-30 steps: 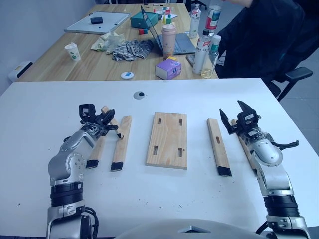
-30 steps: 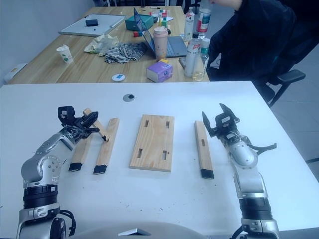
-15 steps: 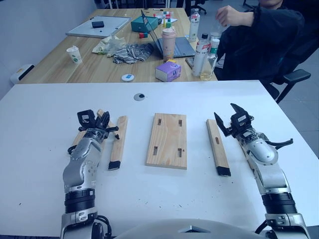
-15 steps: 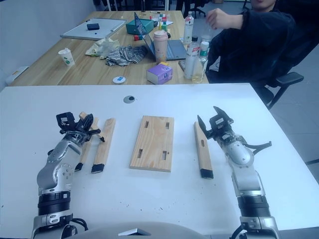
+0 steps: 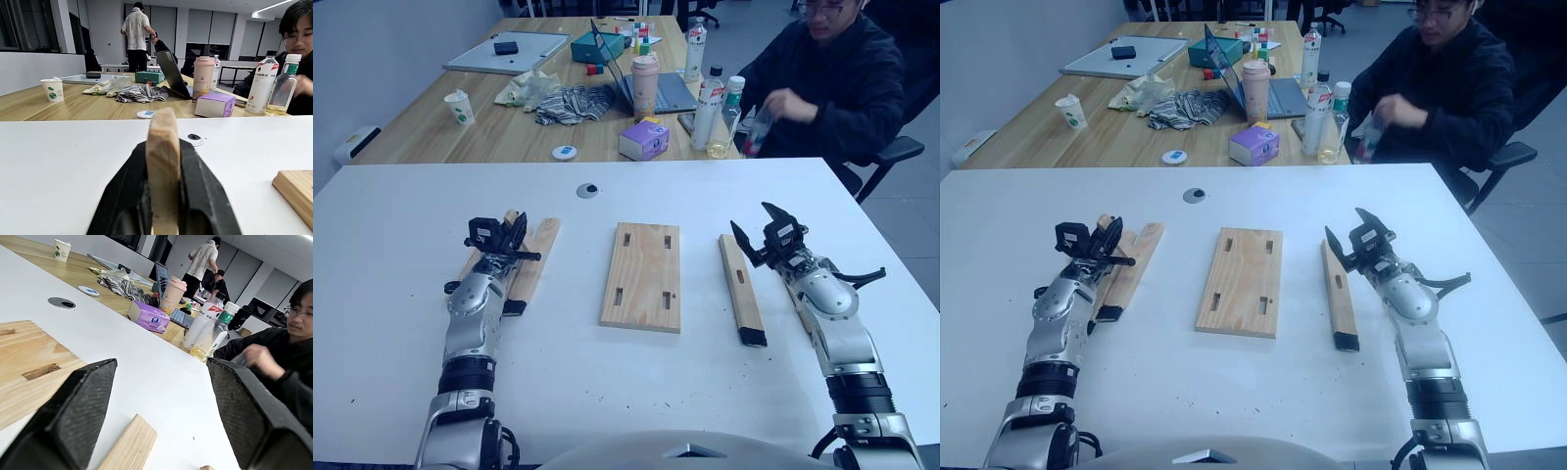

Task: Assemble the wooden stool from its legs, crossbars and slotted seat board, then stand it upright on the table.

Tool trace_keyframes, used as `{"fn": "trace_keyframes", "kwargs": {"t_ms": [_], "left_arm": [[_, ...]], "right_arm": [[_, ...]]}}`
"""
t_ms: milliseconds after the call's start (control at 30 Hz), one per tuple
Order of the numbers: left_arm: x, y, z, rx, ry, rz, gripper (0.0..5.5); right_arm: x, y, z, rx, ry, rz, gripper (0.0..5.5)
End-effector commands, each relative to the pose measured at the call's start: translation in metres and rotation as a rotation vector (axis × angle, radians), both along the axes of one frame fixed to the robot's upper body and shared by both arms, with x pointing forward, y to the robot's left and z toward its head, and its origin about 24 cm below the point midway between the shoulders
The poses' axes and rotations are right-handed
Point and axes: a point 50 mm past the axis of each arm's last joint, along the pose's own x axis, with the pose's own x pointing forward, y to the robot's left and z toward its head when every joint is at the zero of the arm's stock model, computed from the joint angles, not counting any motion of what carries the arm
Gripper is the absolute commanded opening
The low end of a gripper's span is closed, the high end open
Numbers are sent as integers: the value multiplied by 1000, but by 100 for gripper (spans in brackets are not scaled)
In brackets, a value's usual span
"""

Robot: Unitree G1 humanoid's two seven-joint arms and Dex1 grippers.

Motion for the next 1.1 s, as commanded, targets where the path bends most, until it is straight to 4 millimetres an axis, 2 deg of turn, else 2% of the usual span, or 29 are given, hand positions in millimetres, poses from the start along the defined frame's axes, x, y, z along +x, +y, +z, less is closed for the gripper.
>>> {"fn": "trace_keyframes", "kwargs": {"t_ms": [33, 200, 400, 500, 800, 900, 1100], "left_arm": [[-78, -6, -116, 13, 676, -129, 39], [-67, -6, -112, 4, 684, -168, 39], [-74, -6, -115, -87, 743, -212, 39], [-67, -6, -110, -96, 702, -201, 39], [-53, -45, -87, -173, 517, -334, 39], [-54, -49, -87, -116, 523, -366, 39], [-72, -42, -104, -51, 623, -391, 39]], "right_arm": [[7, 0, 9, -81, -53, 20, 338], [6, 2, 8, -70, -56, 16, 338], [3, 2, 2, -70, -39, 15, 338], [3, 2, 2, -70, -38, 11, 338], [3, 3, 2, -72, -35, 17, 338], [4, 2, 3, -75, -36, 17, 338], [3, 4, 1, -75, -31, 23, 338]]}}
